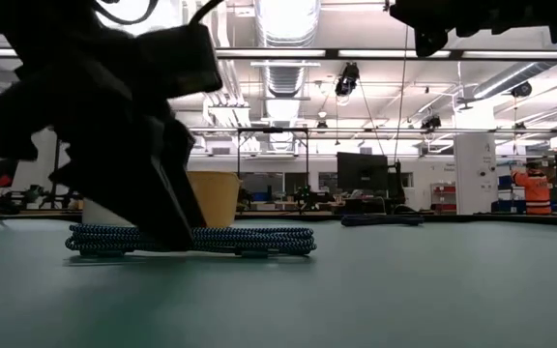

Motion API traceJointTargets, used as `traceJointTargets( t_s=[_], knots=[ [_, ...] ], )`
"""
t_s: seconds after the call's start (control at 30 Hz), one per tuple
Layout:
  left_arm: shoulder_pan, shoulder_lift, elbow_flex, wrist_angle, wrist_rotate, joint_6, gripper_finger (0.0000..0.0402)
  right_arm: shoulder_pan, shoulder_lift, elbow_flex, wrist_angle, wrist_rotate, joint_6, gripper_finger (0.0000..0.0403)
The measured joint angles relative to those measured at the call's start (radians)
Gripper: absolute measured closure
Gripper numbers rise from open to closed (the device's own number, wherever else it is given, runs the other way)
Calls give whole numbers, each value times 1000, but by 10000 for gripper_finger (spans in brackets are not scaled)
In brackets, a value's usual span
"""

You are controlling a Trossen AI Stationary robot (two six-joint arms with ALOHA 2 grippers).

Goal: Pick and place USB-C Cables
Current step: Put the blue USB cable into the yellow bin

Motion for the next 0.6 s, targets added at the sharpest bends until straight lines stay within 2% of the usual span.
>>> traceJointTargets(
  t_s=[0.33, 0.6],
  knots=[
    [1, 13, 0, 2, -39, 28, 168, 0, 0, 0, 0, 0, -7, 344],
    [2, 15, 0, 1, -40, 51, 210, 0, 0, 0, 0, 0, -8, 344]
  ],
)
